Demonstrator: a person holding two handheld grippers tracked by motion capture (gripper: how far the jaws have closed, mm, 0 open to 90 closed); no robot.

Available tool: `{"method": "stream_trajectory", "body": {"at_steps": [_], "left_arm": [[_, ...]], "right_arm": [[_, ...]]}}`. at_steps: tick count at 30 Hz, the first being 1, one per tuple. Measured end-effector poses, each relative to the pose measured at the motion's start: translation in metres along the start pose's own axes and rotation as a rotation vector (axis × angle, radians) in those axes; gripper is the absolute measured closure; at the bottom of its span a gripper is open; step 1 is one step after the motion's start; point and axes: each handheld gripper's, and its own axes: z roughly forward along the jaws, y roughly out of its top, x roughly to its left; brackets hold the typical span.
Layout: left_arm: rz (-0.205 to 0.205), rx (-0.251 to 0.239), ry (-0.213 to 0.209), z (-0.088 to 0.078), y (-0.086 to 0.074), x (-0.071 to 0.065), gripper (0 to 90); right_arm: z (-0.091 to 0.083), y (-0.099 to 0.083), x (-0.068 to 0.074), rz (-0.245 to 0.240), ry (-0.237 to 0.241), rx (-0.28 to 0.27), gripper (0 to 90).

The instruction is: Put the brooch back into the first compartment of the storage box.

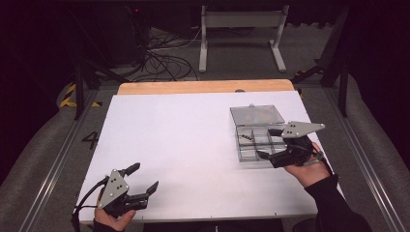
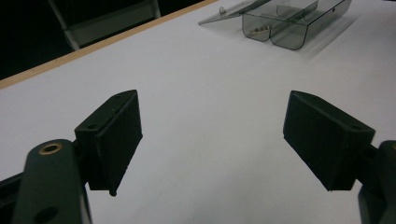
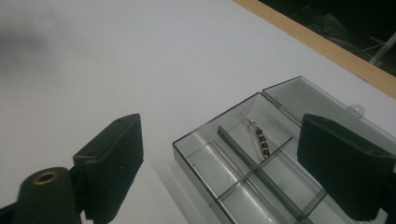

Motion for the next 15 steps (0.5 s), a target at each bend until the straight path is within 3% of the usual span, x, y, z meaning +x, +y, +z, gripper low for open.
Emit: {"method": "stream_trajectory", "body": {"at_steps": [15], "left_arm": [[-0.003,0.003,0.001,0.001,0.0,0.0,20.2]], "right_arm": [[-0.016,-0.031,0.006,0.05,0.004,-0.051,9.2]]}}
